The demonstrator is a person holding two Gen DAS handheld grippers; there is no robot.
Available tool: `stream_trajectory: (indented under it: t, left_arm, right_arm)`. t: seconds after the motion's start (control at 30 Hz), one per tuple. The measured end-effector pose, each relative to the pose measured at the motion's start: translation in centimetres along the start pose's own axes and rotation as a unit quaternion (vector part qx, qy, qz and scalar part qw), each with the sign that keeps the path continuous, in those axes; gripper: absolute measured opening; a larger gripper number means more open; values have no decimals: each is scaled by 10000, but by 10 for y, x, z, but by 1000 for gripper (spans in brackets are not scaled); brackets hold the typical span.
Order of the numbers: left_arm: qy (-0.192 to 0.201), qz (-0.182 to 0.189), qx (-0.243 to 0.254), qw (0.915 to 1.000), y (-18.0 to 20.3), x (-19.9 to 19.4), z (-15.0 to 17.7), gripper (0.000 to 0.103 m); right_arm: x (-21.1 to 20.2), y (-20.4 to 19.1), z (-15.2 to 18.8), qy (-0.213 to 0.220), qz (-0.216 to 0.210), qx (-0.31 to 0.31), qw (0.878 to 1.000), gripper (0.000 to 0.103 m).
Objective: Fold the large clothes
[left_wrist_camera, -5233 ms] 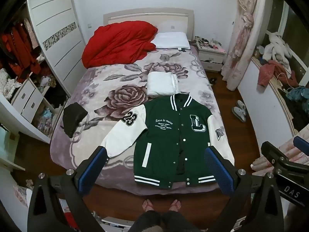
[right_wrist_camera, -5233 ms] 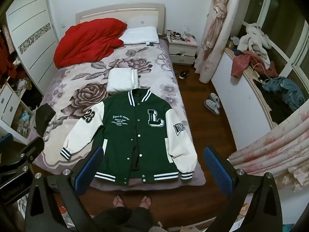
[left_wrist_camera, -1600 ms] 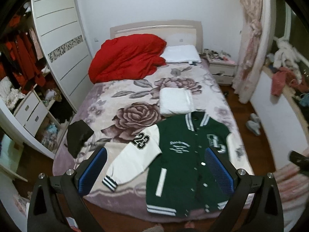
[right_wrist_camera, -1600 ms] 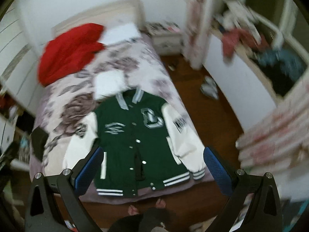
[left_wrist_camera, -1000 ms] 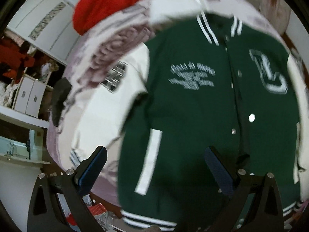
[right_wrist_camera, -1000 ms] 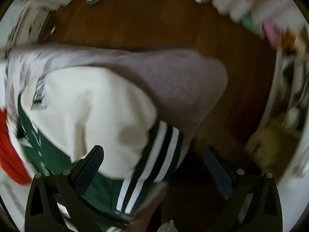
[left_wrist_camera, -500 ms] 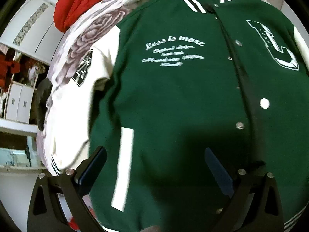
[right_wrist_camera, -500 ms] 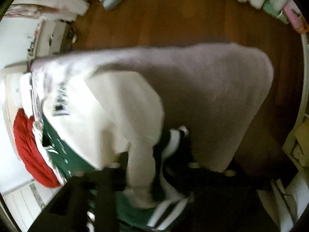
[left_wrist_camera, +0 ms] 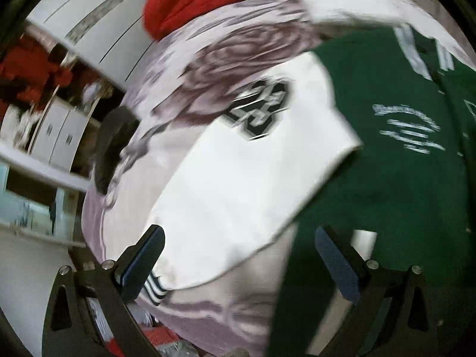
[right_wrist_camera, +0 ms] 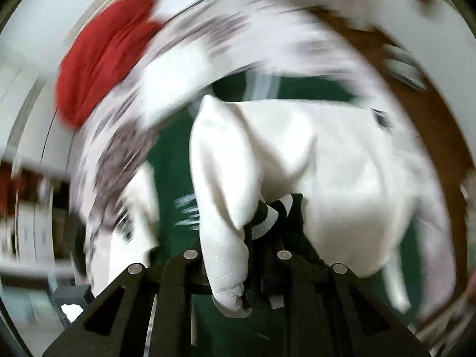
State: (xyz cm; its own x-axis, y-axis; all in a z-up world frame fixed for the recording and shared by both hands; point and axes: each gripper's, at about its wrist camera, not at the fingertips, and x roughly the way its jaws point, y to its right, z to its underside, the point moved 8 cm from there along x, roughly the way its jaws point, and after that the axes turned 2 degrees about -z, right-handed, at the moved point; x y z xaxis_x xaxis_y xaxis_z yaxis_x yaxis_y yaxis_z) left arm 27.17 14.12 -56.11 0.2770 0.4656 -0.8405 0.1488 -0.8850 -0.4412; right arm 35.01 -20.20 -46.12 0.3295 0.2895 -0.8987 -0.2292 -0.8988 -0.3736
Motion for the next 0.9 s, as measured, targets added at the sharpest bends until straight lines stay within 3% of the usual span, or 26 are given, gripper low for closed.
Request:
stream_trajectory:
  t: [0.13,0.2,0.23,0.33,0.37,0.43,0.5,0.57,0.67,0.73,0.77,0.83,0.9]
  left_arm:
    - [-279,0,-319,9991,-27,24,12,103]
    - [-320,8,-399,9987,-38,33,17,103]
    - [-328,4,-392,9987,-39,36,18,103]
    - [-408,86,-449,9981,-46,41,23,103]
    - [-446,130,-470,9978,-46,41,24,103]
    - [-505,181,-509,9973,-46,38,26,103]
    - [-599,338,-585,9959,-41,31,25,103]
    - [-674,633,-684,9934,-27,22,15,103]
    - [-682,1336,-717,9861,8,8,-12,103]
    - [-445,1864,-478,9803,53,-5,-43,103]
    - [-396,1947,-361,9794,66,-6,-51,103]
    - [-269,1860,141,9821,117,1,-71,103]
    - [-141,1516,508,9870,146,14,-85,103]
  right_arm:
    - [124,-128,8,-649,121,-1075,9920,18]
    - [171,-155,26,-1121,168,-1321,9847,20]
    - [185,-152,37,-1346,110,-1340,9817,28]
    - [182,-116,55,-1635,-492,-708,9828,48]
    - [175,-105,50,-1564,-640,-541,9841,55]
    - [133,-60,46,-1226,-699,-103,9899,57]
    - [91,5,39,-874,-377,426,9945,57]
    - [61,84,42,-753,310,970,9919,57]
    - [57,172,58,-904,989,1375,9814,57]
    - [66,199,65,-1035,1110,1342,9793,57]
    - [74,209,68,-1128,1125,1215,9797,57]
    - [83,215,68,-1180,1057,1080,9815,57]
    - [92,218,68,-1262,1000,879,9830,57]
